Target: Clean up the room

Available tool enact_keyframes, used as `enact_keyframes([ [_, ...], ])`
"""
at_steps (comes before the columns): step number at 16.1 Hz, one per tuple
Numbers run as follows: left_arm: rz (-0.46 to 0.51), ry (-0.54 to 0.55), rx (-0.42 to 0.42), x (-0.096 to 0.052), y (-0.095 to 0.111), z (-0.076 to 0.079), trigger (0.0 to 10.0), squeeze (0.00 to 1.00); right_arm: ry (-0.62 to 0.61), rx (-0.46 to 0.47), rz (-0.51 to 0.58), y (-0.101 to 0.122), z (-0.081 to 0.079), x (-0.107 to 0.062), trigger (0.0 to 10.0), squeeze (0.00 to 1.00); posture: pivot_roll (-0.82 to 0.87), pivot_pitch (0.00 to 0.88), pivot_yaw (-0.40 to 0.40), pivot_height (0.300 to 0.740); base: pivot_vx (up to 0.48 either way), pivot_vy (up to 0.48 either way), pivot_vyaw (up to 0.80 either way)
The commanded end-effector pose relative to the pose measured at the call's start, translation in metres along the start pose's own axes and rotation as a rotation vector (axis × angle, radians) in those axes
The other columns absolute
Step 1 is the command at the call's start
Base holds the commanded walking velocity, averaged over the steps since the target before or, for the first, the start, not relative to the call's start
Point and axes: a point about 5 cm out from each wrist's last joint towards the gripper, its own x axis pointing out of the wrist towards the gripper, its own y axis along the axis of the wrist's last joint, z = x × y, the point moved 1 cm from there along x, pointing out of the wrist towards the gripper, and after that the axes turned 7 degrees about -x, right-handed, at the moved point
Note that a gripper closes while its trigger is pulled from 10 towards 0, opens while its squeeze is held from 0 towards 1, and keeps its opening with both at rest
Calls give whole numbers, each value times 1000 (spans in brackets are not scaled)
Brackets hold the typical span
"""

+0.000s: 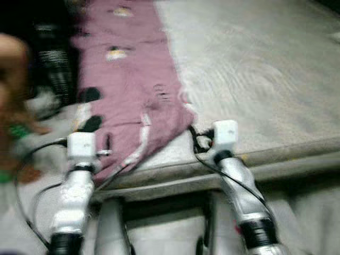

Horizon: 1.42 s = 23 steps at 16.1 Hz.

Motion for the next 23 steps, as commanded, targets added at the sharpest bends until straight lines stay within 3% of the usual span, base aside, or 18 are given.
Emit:
enact_keyframes([
  [1,-9,20,19,-3,-1,-7,10000,0,16,18,-22,-3,-1,2,10000,0,33,56,1,508,0,0,0],
  [3,-3,31,31,-5,0,-10,10000,0,94,-31,-25,-2,-6,9,10000,0,50,55,-3,508,0,0,800],
  [8,-5,41,40,-10,1,-14,10000,0,157,-31,-75,-9,-11,16,10000,0,70,61,2,508,0,0,798],
  [10,-8,37,49,-11,2,-15,10000,0,198,-24,-103,-13,-14,18,10000,0,79,65,8,508,0,0,0],
  [13,5,30,75,-16,8,-16,10000,0,290,-77,-96,-11,-24,26,10000,0,122,77,17,508,0,0,0],
  [16,36,0,124,-27,21,-15,10000,0,384,-82,-73,9,-48,51,10000,0,186,99,28,508,0,0,0],
  [21,28,12,141,-33,25,-22,10000,0,373,-41,-50,31,-66,67,10000,0,217,107,41,508,0,0,0],
  [23,18,12,148,-34,26,-22,10000,0,326,29,-72,32,-78,70,10000,0,222,109,46,508,0,0,0],
])
